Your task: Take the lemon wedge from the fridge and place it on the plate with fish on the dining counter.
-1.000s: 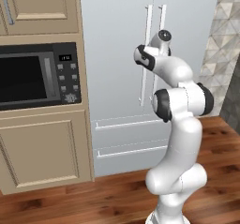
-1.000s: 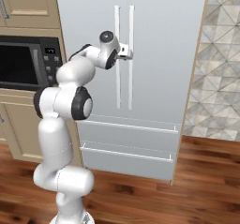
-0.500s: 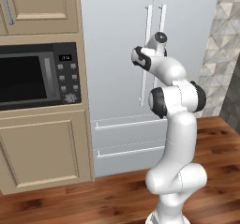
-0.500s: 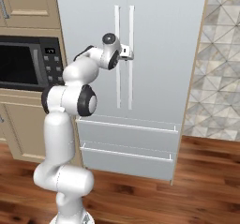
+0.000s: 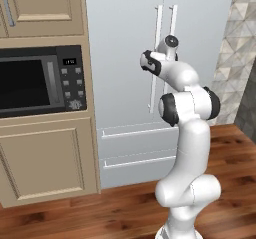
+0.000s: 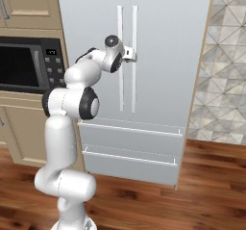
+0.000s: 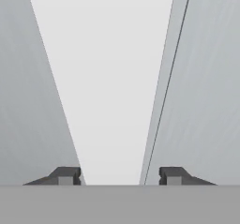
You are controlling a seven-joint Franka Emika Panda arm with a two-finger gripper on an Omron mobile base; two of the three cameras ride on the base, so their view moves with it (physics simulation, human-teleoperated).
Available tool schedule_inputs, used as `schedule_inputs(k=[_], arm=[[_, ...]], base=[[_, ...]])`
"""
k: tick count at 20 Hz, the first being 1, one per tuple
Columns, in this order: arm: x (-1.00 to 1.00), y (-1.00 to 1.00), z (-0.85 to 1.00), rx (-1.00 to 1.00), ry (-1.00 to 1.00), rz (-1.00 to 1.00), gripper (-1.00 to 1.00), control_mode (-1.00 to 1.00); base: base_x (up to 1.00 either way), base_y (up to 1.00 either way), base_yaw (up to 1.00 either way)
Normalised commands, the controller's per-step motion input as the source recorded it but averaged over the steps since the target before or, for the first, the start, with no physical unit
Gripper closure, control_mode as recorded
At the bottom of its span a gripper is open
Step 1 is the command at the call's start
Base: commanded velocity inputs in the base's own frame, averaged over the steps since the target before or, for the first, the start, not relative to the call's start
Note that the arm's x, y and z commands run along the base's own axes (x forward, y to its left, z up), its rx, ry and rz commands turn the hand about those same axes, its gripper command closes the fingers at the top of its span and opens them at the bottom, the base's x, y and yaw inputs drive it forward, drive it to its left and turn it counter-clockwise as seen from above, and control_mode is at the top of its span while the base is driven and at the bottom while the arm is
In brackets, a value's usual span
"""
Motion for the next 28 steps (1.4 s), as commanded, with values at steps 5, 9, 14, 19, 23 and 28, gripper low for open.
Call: schedule_inputs(k=[5,9,14,19,23,28], arm=[[0.0,0.0,0.0,0.0,0.0,0.0,1.0,-1.0],[-0.11,0.0,0.04,0.0,0.0,0.0,1.0,-1.0],[-0.79,0.15,0.35,0.02,0.0,-0.05,1.0,-1.0],[-1.0,0.46,0.6,0.0,-0.04,-0.02,1.0,-1.0],[-1.0,0.66,0.87,0.0,-0.04,-0.03,-1.0,-1.0],[-1.0,0.65,1.0,0.0,0.0,-0.09,-1.0,-1.0]], base=[[0.0,0.0,0.0],[0.0,0.0,0.0],[0.0,0.0,0.0],[0.0,0.0,0.0],[0.0,0.0,0.0],[0.0,0.0,0.0]])
